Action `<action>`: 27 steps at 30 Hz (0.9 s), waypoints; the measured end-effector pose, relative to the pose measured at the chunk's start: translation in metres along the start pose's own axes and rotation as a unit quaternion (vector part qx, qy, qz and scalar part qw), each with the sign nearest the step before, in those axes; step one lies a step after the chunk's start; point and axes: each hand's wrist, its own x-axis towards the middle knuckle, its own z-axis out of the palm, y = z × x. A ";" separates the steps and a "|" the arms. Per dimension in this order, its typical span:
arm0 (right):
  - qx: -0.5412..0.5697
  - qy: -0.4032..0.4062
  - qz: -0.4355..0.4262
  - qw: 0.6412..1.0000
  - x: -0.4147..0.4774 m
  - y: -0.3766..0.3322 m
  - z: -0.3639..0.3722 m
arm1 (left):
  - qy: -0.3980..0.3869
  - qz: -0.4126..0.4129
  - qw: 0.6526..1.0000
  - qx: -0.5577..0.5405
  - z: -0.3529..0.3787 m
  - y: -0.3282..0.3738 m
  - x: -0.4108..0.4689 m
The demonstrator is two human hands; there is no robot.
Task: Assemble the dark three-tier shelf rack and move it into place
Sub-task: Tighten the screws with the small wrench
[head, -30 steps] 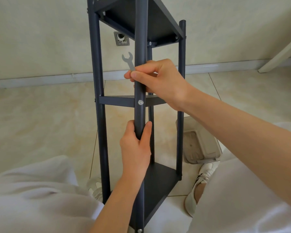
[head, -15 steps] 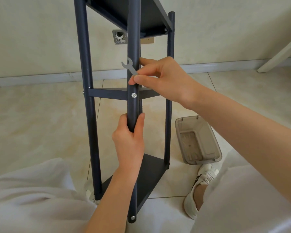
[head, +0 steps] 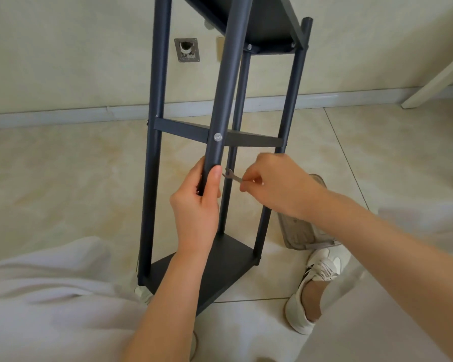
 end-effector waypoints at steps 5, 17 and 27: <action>0.115 0.052 0.071 0.990 0.005 0.001 0.025 | -0.011 -0.025 0.999 -0.033 0.000 0.003 0.004; 0.293 0.109 0.086 0.946 0.016 -0.015 0.047 | 0.027 -0.052 0.991 -0.120 -0.014 0.000 0.001; 0.324 0.086 0.087 0.938 0.018 -0.024 0.059 | 0.022 -0.053 0.991 -0.121 -0.023 -0.002 0.000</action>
